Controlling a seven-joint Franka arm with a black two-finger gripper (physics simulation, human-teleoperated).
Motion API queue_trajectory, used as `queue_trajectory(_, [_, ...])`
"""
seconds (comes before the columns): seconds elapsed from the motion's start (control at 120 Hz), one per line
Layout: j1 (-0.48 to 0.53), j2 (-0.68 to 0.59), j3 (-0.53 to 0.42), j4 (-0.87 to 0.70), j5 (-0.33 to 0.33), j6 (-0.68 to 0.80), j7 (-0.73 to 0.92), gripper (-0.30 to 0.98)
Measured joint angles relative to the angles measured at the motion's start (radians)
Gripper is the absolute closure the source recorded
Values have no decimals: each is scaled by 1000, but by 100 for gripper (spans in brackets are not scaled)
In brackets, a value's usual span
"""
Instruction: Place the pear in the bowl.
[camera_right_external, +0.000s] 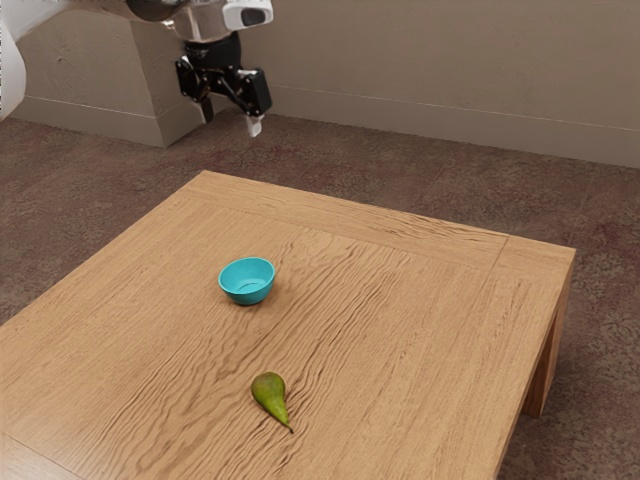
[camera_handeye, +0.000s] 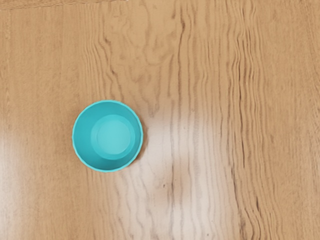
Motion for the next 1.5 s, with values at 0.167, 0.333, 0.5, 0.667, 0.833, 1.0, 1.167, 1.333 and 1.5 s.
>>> queue_trajectory(0.167, [0,6,-1,-17,3,6,-1,0])
queue_trajectory(0.333, [-2,-81,-2,-265,-24,59,-9,0])
queue_trajectory(0.5, [5,-177,-22,-515,-124,167,-38,0])
queue_trajectory(0.667, [-5,-281,-56,-783,-203,346,-113,0])
queue_trajectory(0.833, [-13,-362,-81,-963,-230,478,-223,0])
queue_trajectory(1.0, [-6,-381,-100,-1079,-251,567,-333,0])
queue_trajectory(1.167, [-9,-381,-120,-1169,-276,616,-440,0])
queue_trajectory(1.333, [-9,-370,-121,-1237,-322,688,-525,0])
queue_trajectory(1.5, [-9,-304,-118,-1229,-338,731,-589,0])
